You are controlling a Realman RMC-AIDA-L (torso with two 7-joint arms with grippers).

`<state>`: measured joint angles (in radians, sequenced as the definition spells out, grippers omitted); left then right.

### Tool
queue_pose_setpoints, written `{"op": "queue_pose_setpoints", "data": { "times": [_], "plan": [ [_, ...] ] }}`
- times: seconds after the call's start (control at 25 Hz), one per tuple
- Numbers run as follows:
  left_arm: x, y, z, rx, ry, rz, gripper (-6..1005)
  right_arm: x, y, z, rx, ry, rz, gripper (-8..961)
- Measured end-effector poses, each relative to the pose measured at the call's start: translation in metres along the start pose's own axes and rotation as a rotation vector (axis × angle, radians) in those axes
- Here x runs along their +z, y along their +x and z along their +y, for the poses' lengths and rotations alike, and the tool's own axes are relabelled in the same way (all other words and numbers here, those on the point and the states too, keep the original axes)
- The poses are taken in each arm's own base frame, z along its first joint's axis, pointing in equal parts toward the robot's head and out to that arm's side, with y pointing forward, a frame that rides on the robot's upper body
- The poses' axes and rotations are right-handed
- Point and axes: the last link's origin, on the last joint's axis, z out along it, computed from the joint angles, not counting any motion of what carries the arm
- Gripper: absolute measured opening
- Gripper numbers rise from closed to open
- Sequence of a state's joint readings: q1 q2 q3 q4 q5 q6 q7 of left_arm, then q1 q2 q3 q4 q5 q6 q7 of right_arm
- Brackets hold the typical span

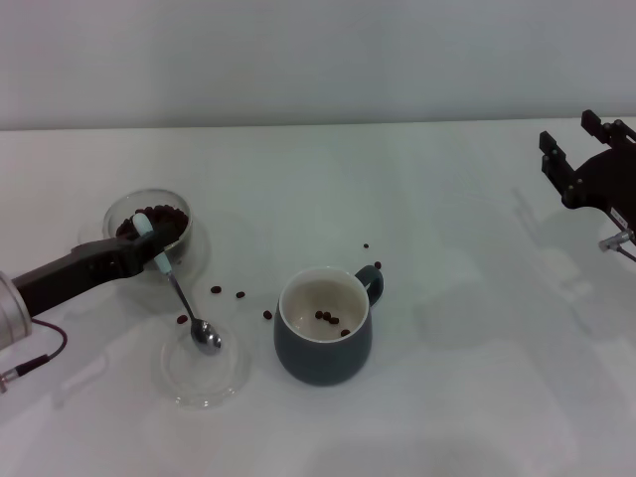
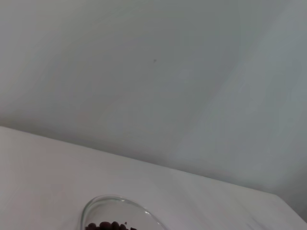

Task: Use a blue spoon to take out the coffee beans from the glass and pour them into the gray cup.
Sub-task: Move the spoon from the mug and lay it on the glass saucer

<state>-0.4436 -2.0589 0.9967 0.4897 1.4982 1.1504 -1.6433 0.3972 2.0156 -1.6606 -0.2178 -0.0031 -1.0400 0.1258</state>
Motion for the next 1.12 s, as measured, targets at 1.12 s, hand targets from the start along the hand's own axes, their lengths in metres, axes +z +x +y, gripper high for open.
{"op": "queue_pose_setpoints", "data": {
  "times": [1.12],
  "plan": [
    [0.016,-0.017,0.013,0.018,-0.054,-0.1,155,0.0,0.0,0.0,0.007,-0.002,-0.003,562]
  ]
}}
